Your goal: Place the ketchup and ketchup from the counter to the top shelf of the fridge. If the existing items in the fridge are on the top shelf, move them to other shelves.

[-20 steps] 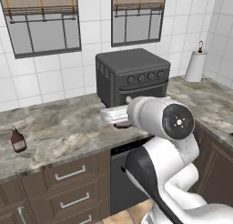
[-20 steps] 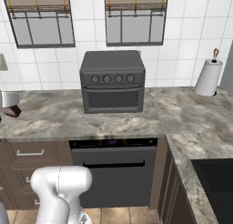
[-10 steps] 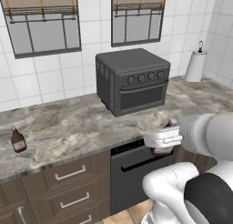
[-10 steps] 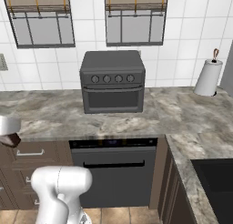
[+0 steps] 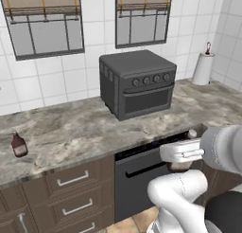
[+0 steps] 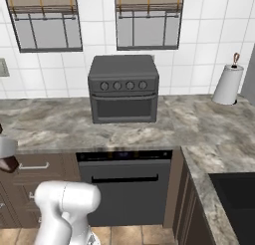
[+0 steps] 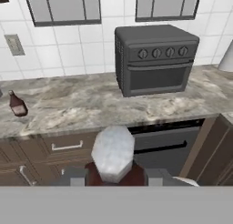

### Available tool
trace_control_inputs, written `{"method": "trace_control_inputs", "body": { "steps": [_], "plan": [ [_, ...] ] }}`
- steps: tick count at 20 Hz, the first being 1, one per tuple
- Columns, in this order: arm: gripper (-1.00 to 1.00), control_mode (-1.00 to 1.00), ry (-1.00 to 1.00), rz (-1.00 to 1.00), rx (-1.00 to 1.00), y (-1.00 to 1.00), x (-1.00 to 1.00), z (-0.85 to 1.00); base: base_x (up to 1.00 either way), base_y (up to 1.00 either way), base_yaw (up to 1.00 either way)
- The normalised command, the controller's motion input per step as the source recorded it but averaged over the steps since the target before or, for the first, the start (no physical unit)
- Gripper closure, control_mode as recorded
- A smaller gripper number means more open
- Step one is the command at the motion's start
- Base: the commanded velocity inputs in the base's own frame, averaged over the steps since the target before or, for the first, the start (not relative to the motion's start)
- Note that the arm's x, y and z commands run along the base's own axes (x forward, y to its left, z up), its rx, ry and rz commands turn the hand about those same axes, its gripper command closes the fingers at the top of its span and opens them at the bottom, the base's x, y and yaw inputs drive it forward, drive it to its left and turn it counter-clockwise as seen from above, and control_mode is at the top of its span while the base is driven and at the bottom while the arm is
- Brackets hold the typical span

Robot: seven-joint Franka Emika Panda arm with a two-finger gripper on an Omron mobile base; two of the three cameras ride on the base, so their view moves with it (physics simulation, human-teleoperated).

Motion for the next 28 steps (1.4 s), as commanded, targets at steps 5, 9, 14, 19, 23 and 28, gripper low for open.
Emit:
{"method": "trace_control_inputs", "body": {
  "steps": [5, 9, 14, 19, 23, 28],
  "plan": [
    [1.0, 1.0, 0.0, 0.0, 0.0, 0.0, 0.0, 0.0, -1.0, 0.1, 0.46],
    [1.0, 1.0, 0.0, 0.0, 0.0, 0.0, 0.0, 0.0, -0.41, 0.31, 0.92],
    [1.0, 1.0, 0.0, 0.0, 0.0, 0.0, 0.0, 0.0, -0.1, 0.54, 0.97],
    [1.0, 1.0, 0.0, 0.0, 0.0, 0.0, 0.0, 0.0, -0.04, 0.75, 0.89],
    [1.0, 1.0, 0.0, 0.0, 0.0, 0.0, 0.0, 0.0, 0.0, 0.99, 0.74],
    [1.0, 1.0, 0.0, 0.0, 0.0, 0.0, 0.0, 0.0, 0.22, 1.0, 0.53]
  ]
}}
